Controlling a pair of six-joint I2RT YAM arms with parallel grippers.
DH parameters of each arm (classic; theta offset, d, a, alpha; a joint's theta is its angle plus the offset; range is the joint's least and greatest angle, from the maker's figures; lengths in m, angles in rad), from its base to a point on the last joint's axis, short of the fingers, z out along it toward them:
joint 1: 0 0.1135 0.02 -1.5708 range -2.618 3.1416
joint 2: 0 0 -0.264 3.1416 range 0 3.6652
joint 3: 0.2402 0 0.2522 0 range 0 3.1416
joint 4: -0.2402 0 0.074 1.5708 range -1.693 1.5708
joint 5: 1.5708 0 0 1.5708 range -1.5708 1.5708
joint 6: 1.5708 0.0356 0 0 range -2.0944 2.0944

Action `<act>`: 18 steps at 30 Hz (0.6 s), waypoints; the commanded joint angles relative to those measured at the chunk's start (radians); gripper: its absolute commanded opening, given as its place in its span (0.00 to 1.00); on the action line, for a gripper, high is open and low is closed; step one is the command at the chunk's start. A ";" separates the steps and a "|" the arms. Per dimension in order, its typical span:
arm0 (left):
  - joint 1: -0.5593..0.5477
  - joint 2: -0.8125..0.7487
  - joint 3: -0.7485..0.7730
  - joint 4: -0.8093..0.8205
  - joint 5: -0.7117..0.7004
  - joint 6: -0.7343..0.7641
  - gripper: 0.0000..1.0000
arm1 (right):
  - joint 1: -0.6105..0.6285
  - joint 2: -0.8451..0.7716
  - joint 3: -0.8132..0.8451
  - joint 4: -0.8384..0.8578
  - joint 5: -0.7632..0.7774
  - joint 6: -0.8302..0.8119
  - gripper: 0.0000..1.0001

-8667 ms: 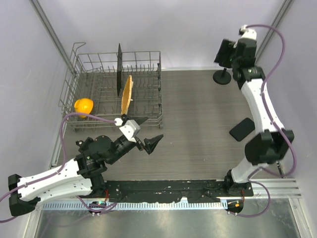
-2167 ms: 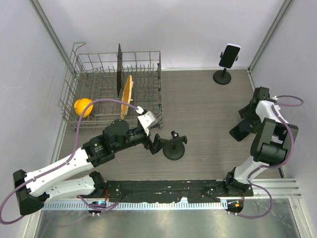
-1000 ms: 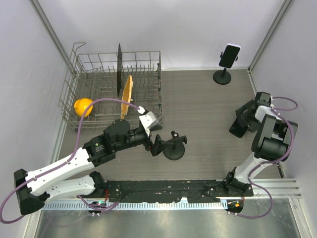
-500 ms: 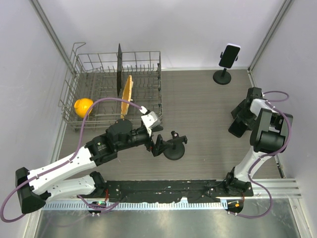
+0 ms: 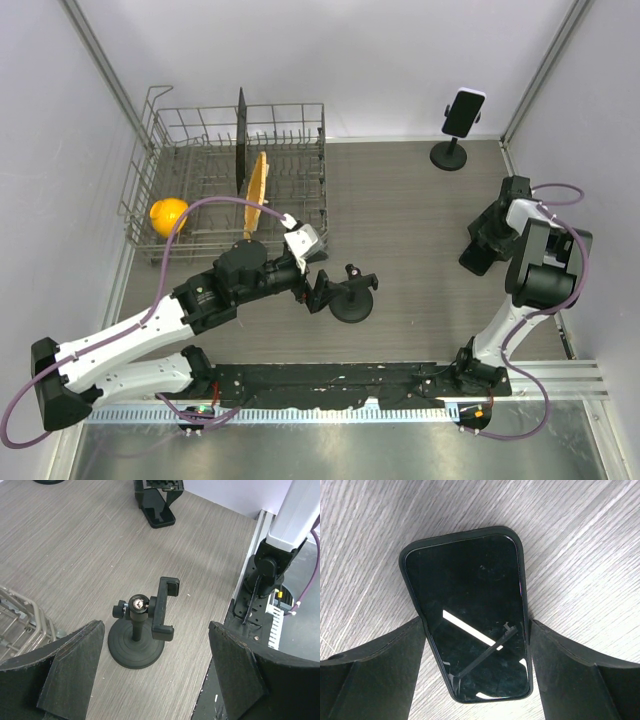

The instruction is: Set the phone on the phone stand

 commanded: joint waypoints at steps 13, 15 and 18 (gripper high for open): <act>0.028 0.055 0.337 0.001 -0.161 -0.221 0.90 | 0.049 -0.519 -0.310 0.287 -0.268 -0.025 0.00; 0.029 0.078 0.379 0.015 -0.173 -0.217 0.91 | 0.066 -0.610 -0.318 0.314 -0.326 -0.022 0.00; 0.058 0.100 0.361 0.075 -0.182 -0.203 0.92 | 0.144 -0.709 -0.321 0.363 -0.375 0.017 0.00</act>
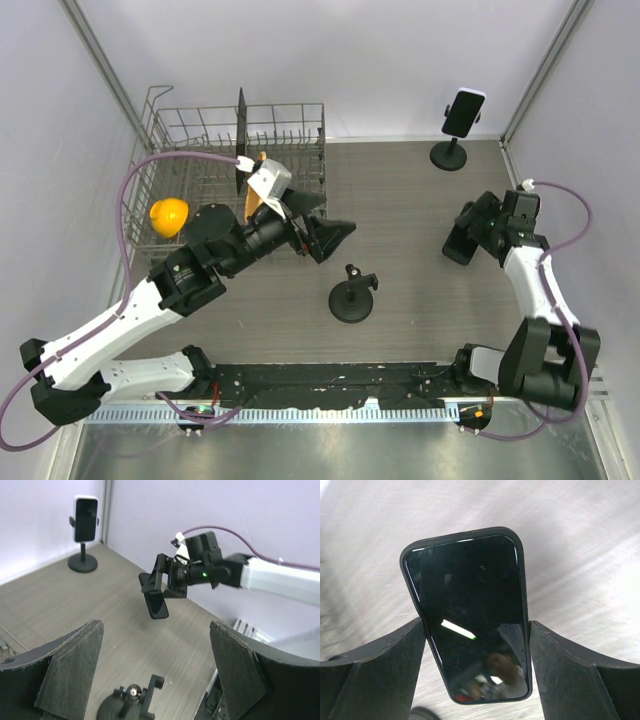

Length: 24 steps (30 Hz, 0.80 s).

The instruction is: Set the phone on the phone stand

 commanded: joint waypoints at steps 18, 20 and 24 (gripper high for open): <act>0.153 0.141 -0.186 0.212 0.205 -0.127 0.98 | 0.607 -0.407 0.029 0.234 0.066 0.616 0.00; 0.153 0.162 -0.196 0.237 0.255 -0.154 0.98 | 0.632 -0.393 0.023 0.247 0.067 0.630 0.00; 0.154 0.190 -0.186 0.229 0.280 -0.159 0.96 | 0.717 -0.390 0.009 0.282 0.135 0.662 0.00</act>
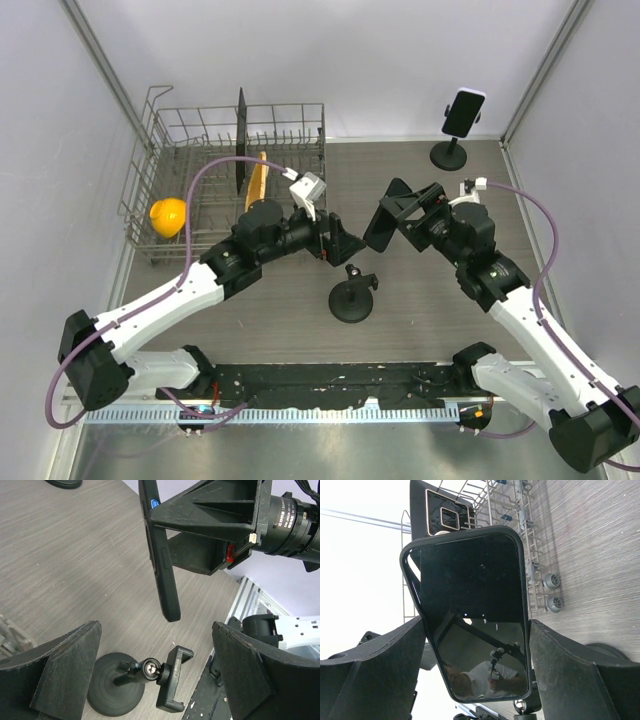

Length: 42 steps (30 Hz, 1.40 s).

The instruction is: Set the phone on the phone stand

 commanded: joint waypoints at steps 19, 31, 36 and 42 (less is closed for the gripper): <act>-0.006 0.007 -0.024 0.114 0.012 0.016 0.59 | 0.351 -0.045 -0.057 0.169 0.432 0.377 0.00; -0.020 0.030 0.005 0.063 0.019 0.042 0.23 | 0.400 -0.068 -0.094 0.236 0.460 0.434 0.00; -0.021 0.016 0.014 0.038 -0.016 0.065 0.00 | 0.400 -0.067 -0.111 0.259 0.428 0.379 0.25; -0.021 -0.022 0.007 0.027 -0.080 0.083 0.00 | 0.400 -0.080 -0.071 0.125 0.385 0.126 0.83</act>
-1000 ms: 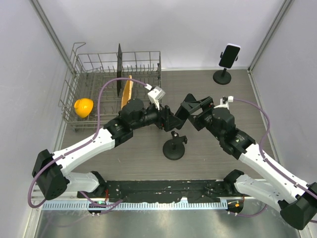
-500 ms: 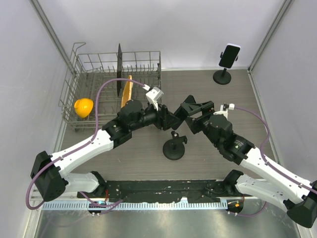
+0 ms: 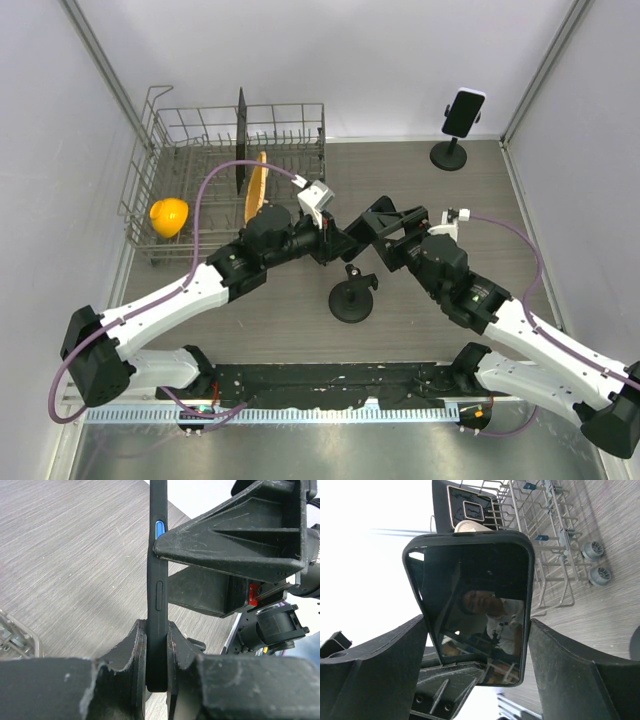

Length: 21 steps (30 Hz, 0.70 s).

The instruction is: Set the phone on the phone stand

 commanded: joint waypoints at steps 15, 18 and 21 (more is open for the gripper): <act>0.002 -0.096 0.033 0.043 0.111 0.069 0.00 | 0.007 -0.111 0.295 -0.456 -0.054 -1.041 0.93; 0.002 -0.093 0.032 0.124 0.384 0.060 0.00 | 0.007 -0.128 0.367 -0.532 -0.077 -1.109 0.93; 0.004 -0.099 0.007 0.181 0.469 0.032 0.00 | 0.007 -0.203 0.392 -0.551 -0.181 -1.185 0.91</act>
